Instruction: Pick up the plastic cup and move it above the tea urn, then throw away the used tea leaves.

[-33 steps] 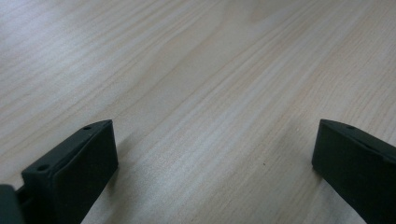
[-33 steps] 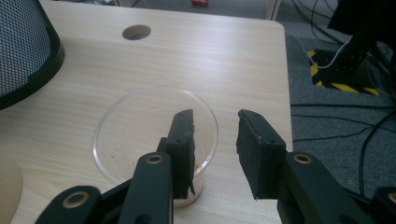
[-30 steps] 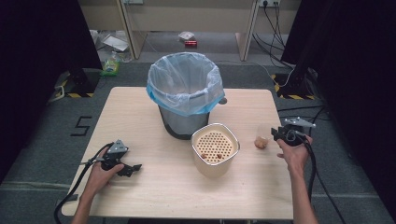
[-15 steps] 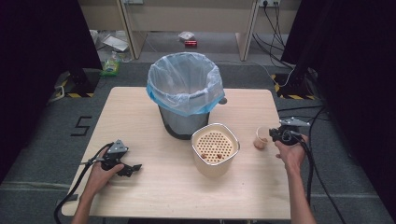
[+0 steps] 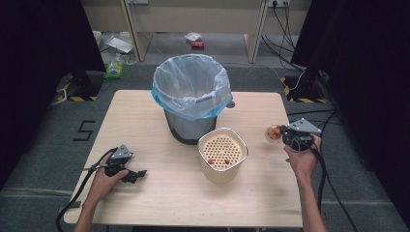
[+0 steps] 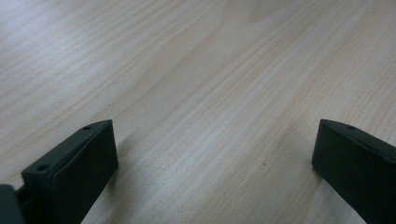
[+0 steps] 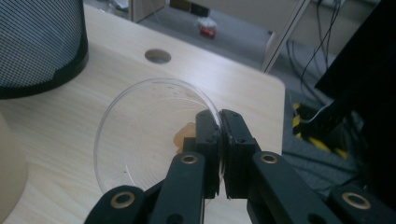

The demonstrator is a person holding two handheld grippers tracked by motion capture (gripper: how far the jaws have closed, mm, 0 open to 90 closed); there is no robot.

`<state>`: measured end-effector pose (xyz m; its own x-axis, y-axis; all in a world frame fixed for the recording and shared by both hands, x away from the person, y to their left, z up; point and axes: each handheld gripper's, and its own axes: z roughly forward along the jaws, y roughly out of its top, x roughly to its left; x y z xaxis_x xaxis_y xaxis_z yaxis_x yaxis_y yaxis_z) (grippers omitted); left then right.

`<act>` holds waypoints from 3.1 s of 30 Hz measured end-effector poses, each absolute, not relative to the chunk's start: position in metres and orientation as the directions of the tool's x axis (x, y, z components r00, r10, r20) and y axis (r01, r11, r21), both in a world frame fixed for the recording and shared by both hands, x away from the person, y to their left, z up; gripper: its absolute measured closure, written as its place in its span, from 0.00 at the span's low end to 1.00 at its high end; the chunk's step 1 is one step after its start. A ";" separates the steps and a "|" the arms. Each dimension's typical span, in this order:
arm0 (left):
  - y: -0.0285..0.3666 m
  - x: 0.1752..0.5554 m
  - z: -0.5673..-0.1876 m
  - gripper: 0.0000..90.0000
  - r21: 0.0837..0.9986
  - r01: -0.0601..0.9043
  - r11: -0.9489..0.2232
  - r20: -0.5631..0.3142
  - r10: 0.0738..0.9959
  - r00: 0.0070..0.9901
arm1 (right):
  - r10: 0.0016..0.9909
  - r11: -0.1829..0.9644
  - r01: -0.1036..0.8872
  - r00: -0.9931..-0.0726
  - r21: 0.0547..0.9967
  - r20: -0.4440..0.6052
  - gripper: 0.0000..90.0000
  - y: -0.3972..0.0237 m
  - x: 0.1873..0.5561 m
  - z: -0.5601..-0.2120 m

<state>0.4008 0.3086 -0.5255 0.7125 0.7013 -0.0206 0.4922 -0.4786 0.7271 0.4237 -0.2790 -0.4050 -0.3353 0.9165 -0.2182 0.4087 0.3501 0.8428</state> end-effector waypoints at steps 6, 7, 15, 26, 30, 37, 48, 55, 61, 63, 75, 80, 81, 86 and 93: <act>0.309 0.401 -0.526 0.00 0.727 0.492 -0.479 -0.020 0.701 0.712 | 0.879 0.436 0.272 -0.331 0.858 -0.342 0.96 -0.256 0.411 -0.382; 0.309 0.401 -0.526 0.00 0.727 0.492 -0.479 -0.020 0.701 0.713 | 0.874 0.446 0.252 -0.328 0.859 -0.358 0.96 -0.253 0.410 -0.379; 0.309 0.401 -0.526 0.00 0.727 0.492 -0.479 -0.020 0.701 0.712 | 0.828 0.518 0.132 -0.326 0.845 -0.456 0.96 -0.226 0.400 -0.360; 0.309 0.401 -0.526 0.00 0.727 0.492 -0.479 -0.020 0.701 0.712 | 0.793 0.555 0.077 -0.350 0.828 -0.499 0.96 -0.202 0.399 -0.352; 0.309 0.401 -0.526 0.00 0.727 0.492 -0.479 -0.021 0.701 0.712 | 0.778 0.568 0.039 -0.351 0.822 -0.521 0.96 -0.194 0.399 -0.348; 0.309 0.401 -0.526 0.00 0.727 0.492 -0.479 -0.020 0.702 0.712 | 0.764 0.577 -0.005 -0.349 0.817 -0.542 0.96 -0.184 0.394 -0.342; 0.309 0.401 -0.526 0.00 0.727 0.492 -0.479 -0.020 0.701 0.712 | 0.719 0.619 -0.056 -0.362 0.783 -0.594 0.96 -0.167 0.386 -0.344; 0.309 0.401 -0.526 0.00 0.727 0.492 -0.479 -0.020 0.701 0.712 | 0.667 0.670 -0.118 -0.338 0.733 -0.664 0.96 -0.154 0.380 -0.351; 0.309 0.401 -0.526 0.00 0.727 0.491 -0.479 -0.019 0.701 0.713 | 0.543 0.770 -0.218 -0.271 0.600 -0.795 0.96 -0.137 0.371 -0.363; 0.309 0.401 -0.526 0.00 0.728 0.491 -0.479 -0.019 0.701 0.712 | 0.479 0.812 -0.248 -0.237 0.529 -0.845 0.96 -0.129 0.368 -0.367; 0.309 0.401 -0.526 0.00 0.728 0.491 -0.479 -0.020 0.701 0.713 | 0.252 0.911 -0.322 -0.057 0.257 -0.966 0.97 -0.113 0.360 -0.392; 0.309 0.401 -0.526 0.00 0.728 0.491 -0.479 -0.019 0.701 0.712 | 0.224 0.925 -0.323 0.033 0.202 -0.974 0.97 -0.113 0.354 -0.398; 0.309 0.401 -0.526 0.00 0.728 0.491 -0.479 -0.019 0.701 0.712 | 0.224 0.925 -0.323 0.033 0.202 -0.974 0.97 -0.113 0.354 -0.398; 0.309 0.401 -0.526 0.00 0.728 0.491 -0.479 -0.019 0.701 0.713 | 0.276 0.919 -0.310 0.064 0.244 -0.959 0.98 -0.113 0.354 -0.397; 0.309 0.401 -0.526 0.00 0.728 0.491 -0.479 -0.019 0.701 0.713 | 0.283 0.918 -0.312 0.080 0.246 -0.956 0.98 -0.110 0.356 -0.399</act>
